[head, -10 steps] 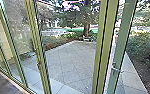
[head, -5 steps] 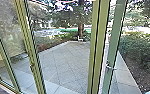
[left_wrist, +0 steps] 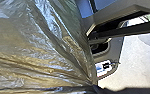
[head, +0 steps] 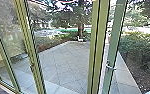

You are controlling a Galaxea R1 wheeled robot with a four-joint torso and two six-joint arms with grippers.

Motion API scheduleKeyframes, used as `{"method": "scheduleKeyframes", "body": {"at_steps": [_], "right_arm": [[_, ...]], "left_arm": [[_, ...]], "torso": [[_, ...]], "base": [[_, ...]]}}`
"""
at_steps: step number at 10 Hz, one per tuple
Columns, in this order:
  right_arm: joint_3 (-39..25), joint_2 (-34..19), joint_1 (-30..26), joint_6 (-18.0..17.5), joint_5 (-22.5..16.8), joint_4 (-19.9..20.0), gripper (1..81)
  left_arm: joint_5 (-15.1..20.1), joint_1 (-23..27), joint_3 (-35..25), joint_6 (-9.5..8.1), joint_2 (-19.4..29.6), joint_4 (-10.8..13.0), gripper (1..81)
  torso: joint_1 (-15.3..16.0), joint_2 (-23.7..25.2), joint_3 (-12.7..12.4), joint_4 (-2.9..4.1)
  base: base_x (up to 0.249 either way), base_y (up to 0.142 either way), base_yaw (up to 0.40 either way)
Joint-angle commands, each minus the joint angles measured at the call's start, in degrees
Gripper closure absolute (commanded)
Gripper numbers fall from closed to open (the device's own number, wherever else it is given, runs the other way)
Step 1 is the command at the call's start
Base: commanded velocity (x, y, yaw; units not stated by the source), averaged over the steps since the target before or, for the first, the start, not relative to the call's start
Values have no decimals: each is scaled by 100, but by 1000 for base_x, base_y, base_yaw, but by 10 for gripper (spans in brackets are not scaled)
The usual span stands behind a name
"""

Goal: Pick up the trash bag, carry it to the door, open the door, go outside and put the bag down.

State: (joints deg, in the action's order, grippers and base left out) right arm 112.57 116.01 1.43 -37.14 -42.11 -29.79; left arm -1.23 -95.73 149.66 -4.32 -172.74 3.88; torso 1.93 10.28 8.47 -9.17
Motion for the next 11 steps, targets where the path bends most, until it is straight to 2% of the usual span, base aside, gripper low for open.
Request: {"method": "scheduleKeyframes", "body": {"at_steps": [1,5,8,11], "right_arm": [[739,48,-876,506,361,-897,10],[862,-163,-911,550,440,-905,10],[827,-391,-981,586,379,-1204,10],[845,-549,-807,577,387,-1222,10]], "left_arm": [[387,137,-42,36,-15,-36,811],[387,121,-42,18,-24,-36,811],[387,120,-42,36,-15,-36,811],[387,111,-42,36,-6,-36,811]], "torso": [[0,0,0,0],[-2,0,0,0],[0,0,0,0],[0,0,0,-2]], "base": [[0,0,0],[0,0,0],[0,0,0],[0,0,0]]}}
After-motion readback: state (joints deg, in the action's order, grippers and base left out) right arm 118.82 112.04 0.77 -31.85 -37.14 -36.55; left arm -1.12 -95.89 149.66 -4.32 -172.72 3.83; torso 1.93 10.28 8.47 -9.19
